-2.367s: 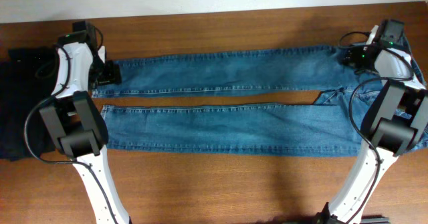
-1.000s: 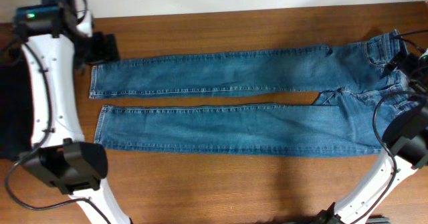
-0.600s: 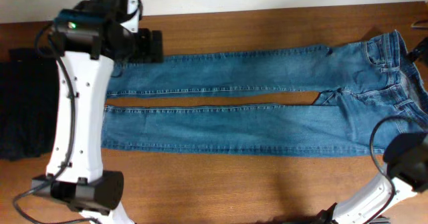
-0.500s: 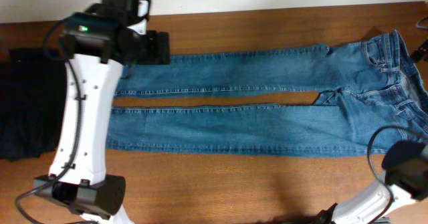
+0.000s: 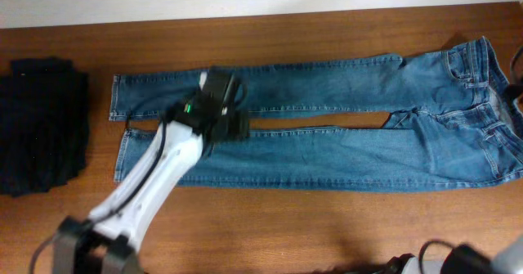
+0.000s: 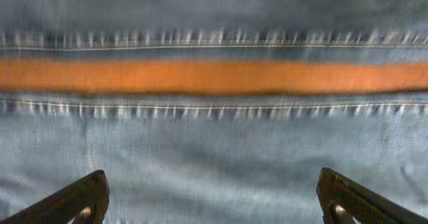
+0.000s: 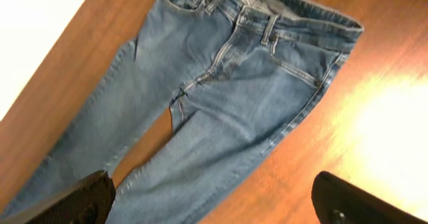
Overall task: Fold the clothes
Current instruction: 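Release both grippers and move the left gripper toward the front leg, then lower the left gripper onto the front leg hem at bottom-left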
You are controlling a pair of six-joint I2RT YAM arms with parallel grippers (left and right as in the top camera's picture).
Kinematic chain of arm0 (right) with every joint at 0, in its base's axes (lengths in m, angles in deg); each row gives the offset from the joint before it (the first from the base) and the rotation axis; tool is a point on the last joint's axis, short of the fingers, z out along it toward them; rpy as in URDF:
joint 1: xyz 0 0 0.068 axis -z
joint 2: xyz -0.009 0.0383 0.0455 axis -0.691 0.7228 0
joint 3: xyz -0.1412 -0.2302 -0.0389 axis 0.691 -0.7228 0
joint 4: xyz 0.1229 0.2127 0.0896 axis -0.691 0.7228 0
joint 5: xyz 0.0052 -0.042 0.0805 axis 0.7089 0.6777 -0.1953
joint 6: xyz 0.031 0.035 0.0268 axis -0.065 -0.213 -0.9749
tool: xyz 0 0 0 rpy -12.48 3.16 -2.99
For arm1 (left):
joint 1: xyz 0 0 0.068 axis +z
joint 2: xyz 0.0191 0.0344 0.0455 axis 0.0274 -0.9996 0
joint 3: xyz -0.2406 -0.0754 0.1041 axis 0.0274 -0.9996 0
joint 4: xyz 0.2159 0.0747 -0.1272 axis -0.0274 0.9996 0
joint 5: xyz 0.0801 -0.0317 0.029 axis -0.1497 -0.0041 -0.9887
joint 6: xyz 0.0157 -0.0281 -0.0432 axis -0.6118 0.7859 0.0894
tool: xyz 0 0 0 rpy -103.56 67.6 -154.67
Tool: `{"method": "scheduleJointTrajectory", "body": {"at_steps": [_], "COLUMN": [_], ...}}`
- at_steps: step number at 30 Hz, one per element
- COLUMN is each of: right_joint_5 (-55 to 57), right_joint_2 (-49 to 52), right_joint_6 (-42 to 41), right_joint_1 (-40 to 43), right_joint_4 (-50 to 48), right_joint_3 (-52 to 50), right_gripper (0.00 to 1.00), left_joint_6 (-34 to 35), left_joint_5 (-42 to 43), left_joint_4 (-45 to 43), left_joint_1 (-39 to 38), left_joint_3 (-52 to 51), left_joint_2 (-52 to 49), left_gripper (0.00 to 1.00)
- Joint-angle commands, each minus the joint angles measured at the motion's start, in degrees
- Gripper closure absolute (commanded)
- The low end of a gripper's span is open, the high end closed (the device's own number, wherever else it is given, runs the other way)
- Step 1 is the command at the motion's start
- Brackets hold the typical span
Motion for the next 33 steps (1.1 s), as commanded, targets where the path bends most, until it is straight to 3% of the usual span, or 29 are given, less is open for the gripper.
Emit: {"method": "scheduleJointTrajectory", "body": {"at_steps": [1,7,13,22,28,33], "right_joint_5": [0.1,3.4,3.0,-1.6,-0.5,-0.5], "right_joint_2": [-6.1,-13.1,-10.2,-6.1,-4.3,-0.5], "right_joint_6": [-2.0,-3.1,-2.0,-0.5,-0.5,-0.5], "right_joint_1": [0.3,0.4,0.4,4.6,10.3,14.6], "right_joint_4": [-5.2,-19.0,-29.0,-37.4,-39.0,-39.4], "right_joint_3": [-11.7,-33.5,-46.0,-46.7,-46.7,-46.7], "right_gripper": [0.01,0.01,0.01,0.01,0.02,0.01], "left_joint_6": [2.8,3.3,6.1,7.3,6.6,5.0], "left_joint_5": [-1.5,-4.5,-4.3,2.6,11.0,11.1], "left_joint_4": [-2.8,-2.3,-2.0,-6.7,-6.5,-5.6], "left_joint_1": [0.0,1.2,7.1,17.9,19.3,19.6], "left_joint_3": [-6.8,-13.5,-20.0,-25.9,-26.7,-26.7], "left_joint_2": [13.2,26.6,29.0,27.0,23.5,22.3], "left_gripper": [0.01,0.01,0.01,0.01,0.01,0.01]}}
